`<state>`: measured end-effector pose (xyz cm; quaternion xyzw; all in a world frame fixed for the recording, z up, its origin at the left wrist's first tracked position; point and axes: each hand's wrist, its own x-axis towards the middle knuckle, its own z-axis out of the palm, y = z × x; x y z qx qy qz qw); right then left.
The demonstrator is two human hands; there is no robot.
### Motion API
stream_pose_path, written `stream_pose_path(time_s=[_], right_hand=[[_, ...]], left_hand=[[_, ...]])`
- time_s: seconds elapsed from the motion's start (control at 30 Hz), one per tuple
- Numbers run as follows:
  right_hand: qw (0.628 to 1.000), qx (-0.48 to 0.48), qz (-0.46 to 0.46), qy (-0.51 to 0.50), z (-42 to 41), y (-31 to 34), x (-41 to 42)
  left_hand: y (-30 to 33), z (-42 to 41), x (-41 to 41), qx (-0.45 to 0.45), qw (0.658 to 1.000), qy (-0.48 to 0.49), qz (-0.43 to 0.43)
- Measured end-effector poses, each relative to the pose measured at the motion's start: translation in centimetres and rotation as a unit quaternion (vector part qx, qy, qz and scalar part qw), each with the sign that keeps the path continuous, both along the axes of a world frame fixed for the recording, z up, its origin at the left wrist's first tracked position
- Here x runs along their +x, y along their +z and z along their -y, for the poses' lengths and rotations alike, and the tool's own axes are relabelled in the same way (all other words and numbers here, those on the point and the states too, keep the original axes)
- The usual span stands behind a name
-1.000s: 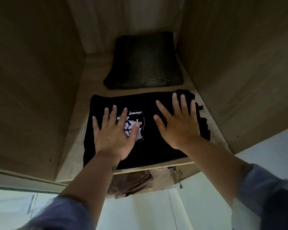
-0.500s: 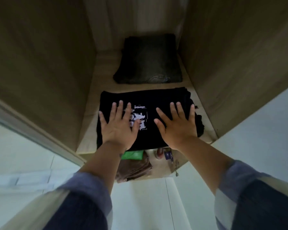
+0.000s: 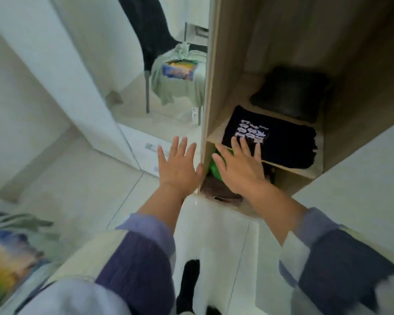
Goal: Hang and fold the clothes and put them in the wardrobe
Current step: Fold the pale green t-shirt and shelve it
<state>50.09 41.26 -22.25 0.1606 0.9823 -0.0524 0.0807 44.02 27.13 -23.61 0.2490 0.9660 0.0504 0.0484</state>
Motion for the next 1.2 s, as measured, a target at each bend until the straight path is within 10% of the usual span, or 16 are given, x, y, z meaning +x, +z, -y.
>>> stream_pose_path(time_s=[0.57, 1.2], right_hand=[[0.934, 0.023, 0.027, 0.355, 33.2, 1.3, 0.7], [0.894, -0.022, 0.031, 0.447, 59.0, -14.4, -14.1]], left_hand=[[2.3, 37.8, 14.9, -0.023, 0.91, 0.414, 0.019], [-12.2, 62.0, 0.9, -0.053, 0.89, 0.448, 0.07]])
